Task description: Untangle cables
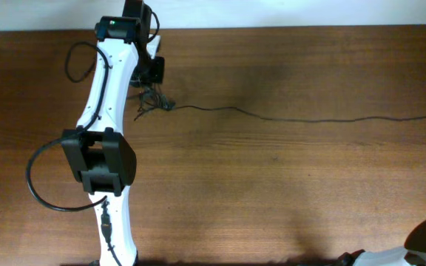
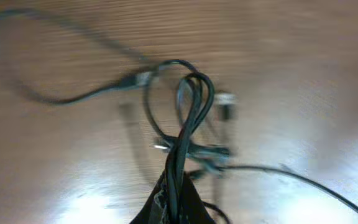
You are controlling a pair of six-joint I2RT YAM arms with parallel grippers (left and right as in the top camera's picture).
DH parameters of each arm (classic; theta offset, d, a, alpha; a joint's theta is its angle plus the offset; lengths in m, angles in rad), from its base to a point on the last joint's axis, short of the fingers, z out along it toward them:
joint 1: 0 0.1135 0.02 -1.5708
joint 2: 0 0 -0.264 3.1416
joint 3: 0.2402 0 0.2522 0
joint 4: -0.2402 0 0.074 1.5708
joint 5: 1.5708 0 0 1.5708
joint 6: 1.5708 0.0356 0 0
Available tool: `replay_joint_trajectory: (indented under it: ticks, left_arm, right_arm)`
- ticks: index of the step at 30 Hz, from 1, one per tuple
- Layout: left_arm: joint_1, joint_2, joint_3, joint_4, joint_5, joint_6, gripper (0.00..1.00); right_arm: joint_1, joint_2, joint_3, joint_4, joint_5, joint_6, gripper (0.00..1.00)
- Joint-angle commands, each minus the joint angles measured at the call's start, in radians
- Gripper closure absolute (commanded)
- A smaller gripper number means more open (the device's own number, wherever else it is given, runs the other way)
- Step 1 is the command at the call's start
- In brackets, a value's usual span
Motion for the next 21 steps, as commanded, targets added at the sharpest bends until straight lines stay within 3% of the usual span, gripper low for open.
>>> replay_joint_trajectory:
  ticks: [1, 8, 11, 14, 15, 16, 19, 21]
  left_arm:
    - [0.008, -0.012, 0.104, -0.035, 0.343, 0.135, 1.00]
    - [0.008, -0.012, 0.460, -0.131, 0.592, 0.144, 1.00]
    - [0.008, -0.012, 0.554, -0.136, 0.605, 0.055, 1.00]
    - [0.008, -0.012, 0.583, -0.150, 0.600, 0.051, 1.00]
    - [0.008, -0.012, 0.583, -0.148, 0.601, 0.051, 1.00]
    - [0.008, -0.012, 0.583, -0.146, 0.601, 0.050, 1.00]
    - [0.008, -0.012, 0.583, -0.146, 0.602, 0.027, 1.00]
    - [0.008, -0.012, 0.583, -0.146, 0.603, -0.005, 1.00]
  right_arm:
    - [0.121, 0.010, -0.058, -0.006, -0.012, -0.056, 0.96]
    - [0.369, 0.010, -0.320, 0.030, -0.009, -0.100, 0.96]
    - [0.470, 0.010, -0.467, 0.105, -0.010, -0.098, 0.96]
    - [0.547, 0.010, -0.571, 0.169, -0.013, -0.095, 0.96]
    - [0.575, 0.010, -0.598, 0.183, -0.013, -0.095, 0.91]
    - [0.596, 0.010, -0.615, 0.192, -0.012, -0.096, 0.81]
    - [0.661, 0.011, -0.643, 0.200, 0.013, -0.096, 0.41]
    - [0.690, 0.011, -0.642, 0.222, 0.011, -0.095, 0.29]
